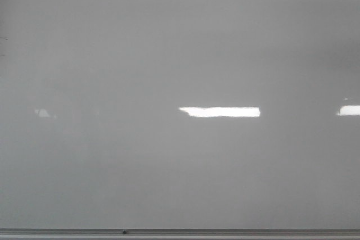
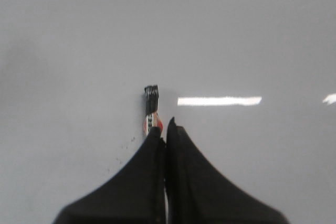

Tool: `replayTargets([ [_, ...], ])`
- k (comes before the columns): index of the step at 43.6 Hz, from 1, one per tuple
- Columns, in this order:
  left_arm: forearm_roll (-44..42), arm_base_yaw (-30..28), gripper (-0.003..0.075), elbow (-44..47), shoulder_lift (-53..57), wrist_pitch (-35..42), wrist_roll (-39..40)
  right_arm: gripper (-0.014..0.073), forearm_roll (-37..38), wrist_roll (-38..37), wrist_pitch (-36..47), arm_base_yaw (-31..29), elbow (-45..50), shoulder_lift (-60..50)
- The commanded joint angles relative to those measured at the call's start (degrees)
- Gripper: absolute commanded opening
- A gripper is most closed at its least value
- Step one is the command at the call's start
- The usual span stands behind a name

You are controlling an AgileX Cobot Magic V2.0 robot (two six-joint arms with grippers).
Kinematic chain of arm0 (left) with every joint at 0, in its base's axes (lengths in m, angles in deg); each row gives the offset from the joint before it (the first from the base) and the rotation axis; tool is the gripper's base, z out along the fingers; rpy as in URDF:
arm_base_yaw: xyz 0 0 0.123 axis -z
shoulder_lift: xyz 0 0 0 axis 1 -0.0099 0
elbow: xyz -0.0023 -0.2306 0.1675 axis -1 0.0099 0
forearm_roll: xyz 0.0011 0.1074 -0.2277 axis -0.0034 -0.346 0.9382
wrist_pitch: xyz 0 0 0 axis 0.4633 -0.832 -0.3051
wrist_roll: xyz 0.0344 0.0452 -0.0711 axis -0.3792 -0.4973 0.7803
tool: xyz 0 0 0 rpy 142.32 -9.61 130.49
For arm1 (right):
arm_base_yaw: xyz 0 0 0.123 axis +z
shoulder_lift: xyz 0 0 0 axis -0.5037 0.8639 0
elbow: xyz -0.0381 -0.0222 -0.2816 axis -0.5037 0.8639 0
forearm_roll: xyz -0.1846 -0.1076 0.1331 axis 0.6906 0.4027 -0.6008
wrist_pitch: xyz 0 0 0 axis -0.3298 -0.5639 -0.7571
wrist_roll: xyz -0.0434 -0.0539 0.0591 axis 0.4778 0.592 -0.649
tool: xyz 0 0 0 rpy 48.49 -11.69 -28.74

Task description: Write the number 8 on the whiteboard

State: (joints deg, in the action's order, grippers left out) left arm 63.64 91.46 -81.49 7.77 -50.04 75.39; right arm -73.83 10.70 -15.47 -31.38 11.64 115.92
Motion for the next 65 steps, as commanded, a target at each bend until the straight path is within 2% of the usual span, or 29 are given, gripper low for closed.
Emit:
replayTargets([
  [1, 0.45, 0.02, -0.0021, -1.9, -3.25, 1.14, 0.5, -0.0106, 0.01, -0.08, 3.51, -0.01, -1.85, 3.05],
  [8, 0.45, 0.02, -0.0021, -1.4, -6.53, -2.91, 0.5, -0.0106, 0.01, -0.02, 3.67, -0.01, -1.31, 7.14],
  [17, 0.45, 0.02, -0.002, -1.4, -9.62, -3.37, 0.5, -0.0089, 0.08, 1.68, 3.46, -0.01, -1.31, 11.96],
  [21, 0.45, 0.02, -0.0021, -1.4, -10.46, -2.26, 0.5, 0.0029, 0.08, 2.63, 3.21, -0.01, -1.31, 13.47],
  [28, 0.32, 0.02, -0.0009, -1.4, -12.51, -2.36, 0.5, 0.0398, 0.08, 3.5, 2.66, -0.01, -1.31, 14.82],
  [31, 0.23, 0.02, 0.0057, -1.4, -14.25, -2.88, 0.5, 0.0524, 0.08, 3.5, 2.66, -0.01, -1.31, 15.27],
  [34, -0.08, 0.02, 0.0172, -1.76, -16.49, -3.16, 0.5, 0.0577, 0.08, 3.5, 2.53, -0.01, -1.31, 15.33],
  [39, -0.36, 0.02, 0.042, -3.14, -21.25, -3.16, 0.5, 0.0583, 0.08, 3.5, 2.29, -0.01, -1.31, 15.33],
  [43, -0.85, 0.02, 0.0526, -4.9, -25.46, -3.23, 0.5, 0.0583, 0.08, 3.5, 2.29, -0.01, -1.31, 15.33],
  [65, -1.43, -0.45, 0.0532, -16.82, -49.39, 2.36, 0.88, 0.0583, 0.08, 3.5, 1.98, -0.01, -1.31, 15.33],
])
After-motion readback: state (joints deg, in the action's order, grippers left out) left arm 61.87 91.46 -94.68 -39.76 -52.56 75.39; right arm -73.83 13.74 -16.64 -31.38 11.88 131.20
